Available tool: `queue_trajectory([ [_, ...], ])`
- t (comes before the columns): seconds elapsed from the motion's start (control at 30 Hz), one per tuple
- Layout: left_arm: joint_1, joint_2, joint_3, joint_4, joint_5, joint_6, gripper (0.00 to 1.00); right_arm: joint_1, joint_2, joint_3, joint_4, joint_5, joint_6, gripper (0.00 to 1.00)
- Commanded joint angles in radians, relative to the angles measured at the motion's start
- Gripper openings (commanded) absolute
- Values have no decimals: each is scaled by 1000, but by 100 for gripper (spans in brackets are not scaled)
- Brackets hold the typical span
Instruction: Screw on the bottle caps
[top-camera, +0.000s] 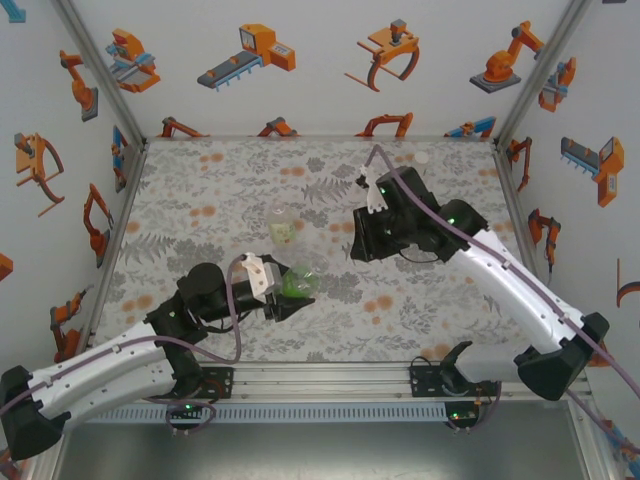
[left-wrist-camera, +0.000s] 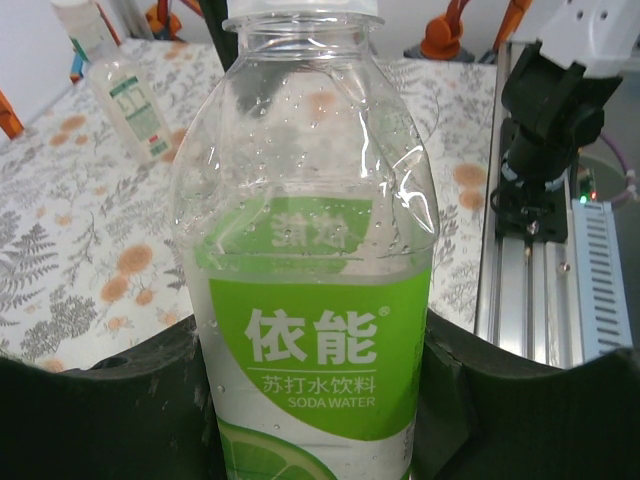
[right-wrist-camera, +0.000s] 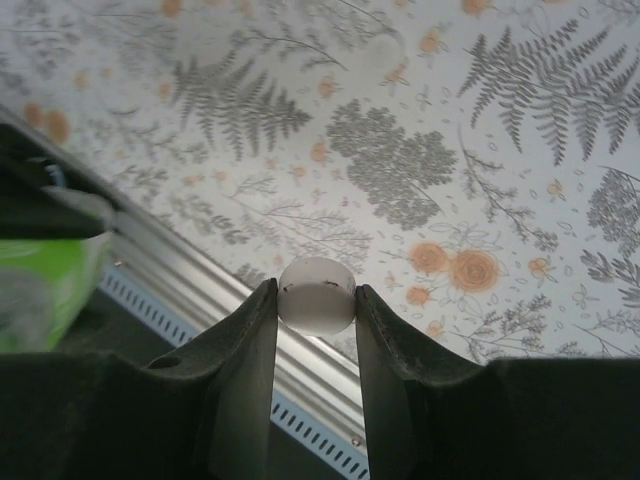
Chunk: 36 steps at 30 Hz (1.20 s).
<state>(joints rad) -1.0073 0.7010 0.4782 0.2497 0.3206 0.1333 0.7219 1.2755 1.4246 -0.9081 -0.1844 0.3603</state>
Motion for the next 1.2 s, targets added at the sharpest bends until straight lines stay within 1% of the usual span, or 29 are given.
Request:
queue_trajectory([
  [0.0, -2, -5, 37, -22, 26, 33, 0, -6, -11, 99, -92, -136, -34, 22],
  [0.2, -2, 6, 40, -8, 37, 23, 0, -3, 9, 236, -121, -305, -34, 21],
  [0.4, -2, 19, 45, 15, 45, 16, 0, 21, 50, 307, -140, -388, -19, 20],
  [0.6, -2, 26, 48, 34, 55, 13, 0, 49, 97, 375, -214, -369, -22, 20],
  [1.17, -1, 54, 34, 91, 72, 3, 0, 109, 151, 415, -222, -391, 3, 21],
])
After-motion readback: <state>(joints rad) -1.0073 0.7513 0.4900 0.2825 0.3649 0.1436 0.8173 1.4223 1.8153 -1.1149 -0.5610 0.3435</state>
